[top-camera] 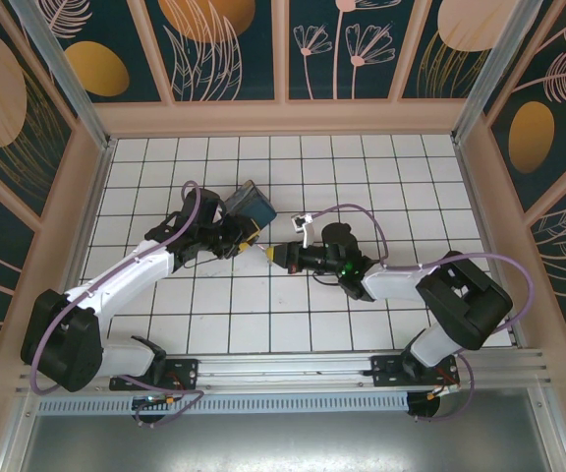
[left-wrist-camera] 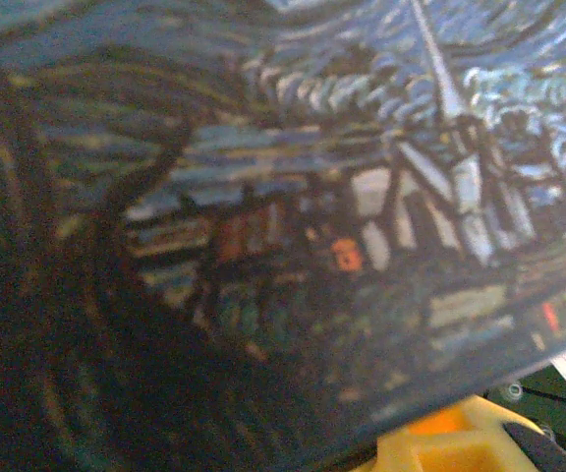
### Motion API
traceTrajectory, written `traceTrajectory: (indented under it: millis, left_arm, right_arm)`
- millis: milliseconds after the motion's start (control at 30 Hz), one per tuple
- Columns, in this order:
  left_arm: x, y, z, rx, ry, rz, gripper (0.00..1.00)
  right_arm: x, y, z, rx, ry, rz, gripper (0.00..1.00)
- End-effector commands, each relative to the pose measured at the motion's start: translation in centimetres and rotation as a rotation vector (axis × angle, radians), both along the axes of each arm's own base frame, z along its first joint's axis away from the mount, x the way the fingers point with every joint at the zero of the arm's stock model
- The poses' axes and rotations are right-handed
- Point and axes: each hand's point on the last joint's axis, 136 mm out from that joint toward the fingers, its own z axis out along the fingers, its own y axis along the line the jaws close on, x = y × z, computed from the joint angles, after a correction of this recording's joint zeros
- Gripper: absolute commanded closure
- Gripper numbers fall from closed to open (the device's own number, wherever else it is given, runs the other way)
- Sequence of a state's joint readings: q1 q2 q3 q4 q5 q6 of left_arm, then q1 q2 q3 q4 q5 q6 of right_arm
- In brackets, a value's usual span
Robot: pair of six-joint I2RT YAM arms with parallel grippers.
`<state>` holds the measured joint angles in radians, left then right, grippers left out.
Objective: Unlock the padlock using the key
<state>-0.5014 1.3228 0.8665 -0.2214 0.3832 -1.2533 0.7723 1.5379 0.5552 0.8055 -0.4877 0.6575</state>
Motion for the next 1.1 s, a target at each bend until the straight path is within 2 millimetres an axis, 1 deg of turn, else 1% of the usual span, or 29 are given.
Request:
traceTrajectory:
  millis: [0, 133, 333, 600, 800, 1067]
  left_arm:
    - [0.7, -0.2, 2.3, -0.014, -0.089, -0.007, 0.85]
    - [0.7, 0.0, 2.2, -0.003, -0.089, -0.004, 0.85]
    - [0.6, -0.3, 2.4, -0.026, -0.085, -0.007, 0.85]
    - [0.5, -0.5, 2.1, -0.035, -0.076, -0.015, 0.85]
    - [0.6, -0.6, 2.5, -0.047, -0.081, -0.014, 0.85]
    - [0.4, -0.6, 2.5, -0.052, -0.077, -0.017, 0.85]
  right_arm:
    - [0.2, -0.2, 2.3, 0.048, -0.053, -0.012, 1.0]
    - [0.2, -0.1, 2.8, 0.061, -0.06, -0.01, 1.0]
    - [0.5, 0.5, 2.7, 0.06, -0.059, 0.004, 1.0]
    - [0.5, 0.5, 3.0, 0.068, -0.066, 0.003, 1.0]
    - [0.7, 0.8, 3.0, 0.071, -0.065, 0.006, 1.0]
    - [0.8, 1.0, 3.1, 0.068, -0.072, 0.005, 1.0]
